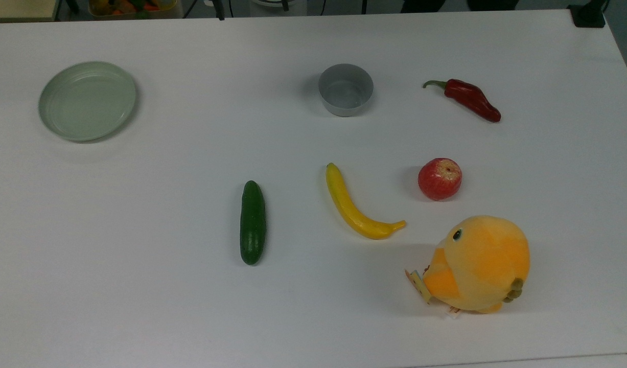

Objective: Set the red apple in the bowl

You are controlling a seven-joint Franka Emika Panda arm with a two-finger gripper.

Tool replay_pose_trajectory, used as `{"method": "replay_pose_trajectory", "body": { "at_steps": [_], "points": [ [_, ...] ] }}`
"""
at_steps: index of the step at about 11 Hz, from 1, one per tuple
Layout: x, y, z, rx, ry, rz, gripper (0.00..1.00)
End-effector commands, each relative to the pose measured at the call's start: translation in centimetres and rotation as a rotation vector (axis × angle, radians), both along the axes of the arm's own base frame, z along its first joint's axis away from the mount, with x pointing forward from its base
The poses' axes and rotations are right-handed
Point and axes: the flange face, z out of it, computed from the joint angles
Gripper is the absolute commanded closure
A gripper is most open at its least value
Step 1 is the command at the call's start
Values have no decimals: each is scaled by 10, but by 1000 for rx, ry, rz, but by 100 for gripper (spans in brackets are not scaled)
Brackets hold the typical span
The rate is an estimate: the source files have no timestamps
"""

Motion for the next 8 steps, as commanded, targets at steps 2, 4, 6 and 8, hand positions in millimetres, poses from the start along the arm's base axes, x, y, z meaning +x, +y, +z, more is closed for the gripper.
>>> {"method": "replay_pose_trajectory", "body": {
  "at_steps": [2, 4, 6, 8],
  "points": [
    [-5, 4, -2, 0, -21, 17, 0],
    [-5, 4, -1, 0, -22, 17, 0],
    [-4, 4, -3, 0, -18, 22, 0],
    [-1, 16, -13, 4, 0, 35, 0]
  ]
}}
